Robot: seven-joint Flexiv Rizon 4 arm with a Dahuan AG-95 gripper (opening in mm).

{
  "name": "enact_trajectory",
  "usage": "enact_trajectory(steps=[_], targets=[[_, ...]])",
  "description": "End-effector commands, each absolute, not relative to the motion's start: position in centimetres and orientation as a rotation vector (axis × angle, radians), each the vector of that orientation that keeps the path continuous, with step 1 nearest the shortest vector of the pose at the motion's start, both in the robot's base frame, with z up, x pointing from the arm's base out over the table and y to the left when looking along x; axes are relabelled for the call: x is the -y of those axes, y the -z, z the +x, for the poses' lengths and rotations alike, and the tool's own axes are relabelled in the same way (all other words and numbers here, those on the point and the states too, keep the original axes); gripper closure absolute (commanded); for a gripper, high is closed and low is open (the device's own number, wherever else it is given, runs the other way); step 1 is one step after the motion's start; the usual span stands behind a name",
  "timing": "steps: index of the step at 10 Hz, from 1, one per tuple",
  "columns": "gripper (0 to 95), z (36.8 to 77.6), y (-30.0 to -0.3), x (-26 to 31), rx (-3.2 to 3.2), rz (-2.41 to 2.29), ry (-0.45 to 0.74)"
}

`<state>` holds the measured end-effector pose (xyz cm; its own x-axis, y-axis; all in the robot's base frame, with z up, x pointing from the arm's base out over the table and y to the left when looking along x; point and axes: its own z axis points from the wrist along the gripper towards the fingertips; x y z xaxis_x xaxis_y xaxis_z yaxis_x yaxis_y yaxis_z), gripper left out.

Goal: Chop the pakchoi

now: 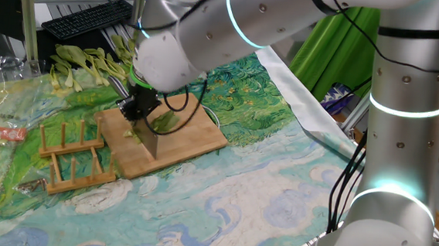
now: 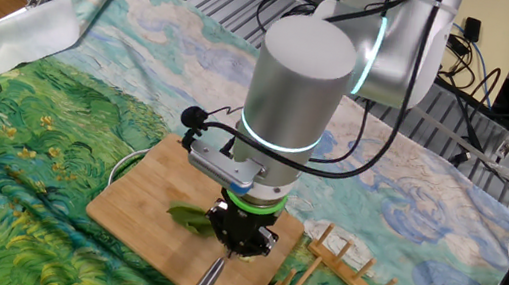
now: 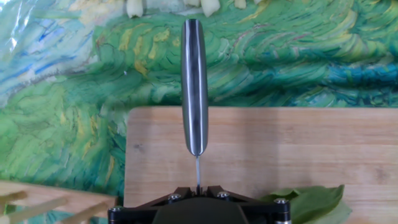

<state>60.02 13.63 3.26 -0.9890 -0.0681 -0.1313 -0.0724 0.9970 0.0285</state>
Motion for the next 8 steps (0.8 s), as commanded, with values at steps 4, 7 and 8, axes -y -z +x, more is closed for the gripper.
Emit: enact_trajectory(steps=[4, 7, 8], targets=[[95.0, 59.98, -1.64, -13.77, -3.021, -0.086, -0.087], [95.0, 60.35, -2.05, -13.42, -2.993, -0.223, 0.157], [95.0, 60.65, -2.21, -13.24, -2.997, -0.224, 0.145]])
